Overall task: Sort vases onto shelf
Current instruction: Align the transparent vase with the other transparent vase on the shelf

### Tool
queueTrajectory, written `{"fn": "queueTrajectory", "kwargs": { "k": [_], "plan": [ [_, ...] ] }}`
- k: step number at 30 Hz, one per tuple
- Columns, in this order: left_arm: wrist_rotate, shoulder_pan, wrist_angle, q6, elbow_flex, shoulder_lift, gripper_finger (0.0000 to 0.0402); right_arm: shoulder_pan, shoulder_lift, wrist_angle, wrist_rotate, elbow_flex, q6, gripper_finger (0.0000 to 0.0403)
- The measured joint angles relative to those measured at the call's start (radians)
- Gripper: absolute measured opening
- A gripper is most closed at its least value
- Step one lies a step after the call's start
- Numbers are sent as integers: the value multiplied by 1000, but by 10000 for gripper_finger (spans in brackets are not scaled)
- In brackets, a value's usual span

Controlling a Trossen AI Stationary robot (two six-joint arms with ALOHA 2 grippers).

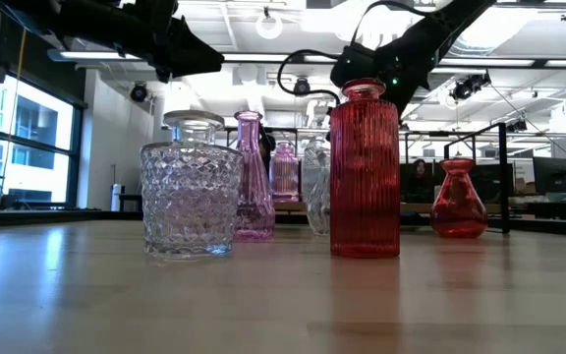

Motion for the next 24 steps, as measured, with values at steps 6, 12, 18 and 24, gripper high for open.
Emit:
{"fn": "queueTrajectory", "kwargs": {
  "k": [6,12,18,24],
  "plan": [
    [0,0,0,0,0,0,140,0,0,2,-13,0,4,0],
    [0,0,-1,0,0,0,140,3,0,-50,-79,0,35,0],
    [0,0,0,0,0,0,140,24,0,15,-209,0,35,0],
    [0,0,0,0,0,0,140,39,0,112,-279,0,30,0]
  ]
}}
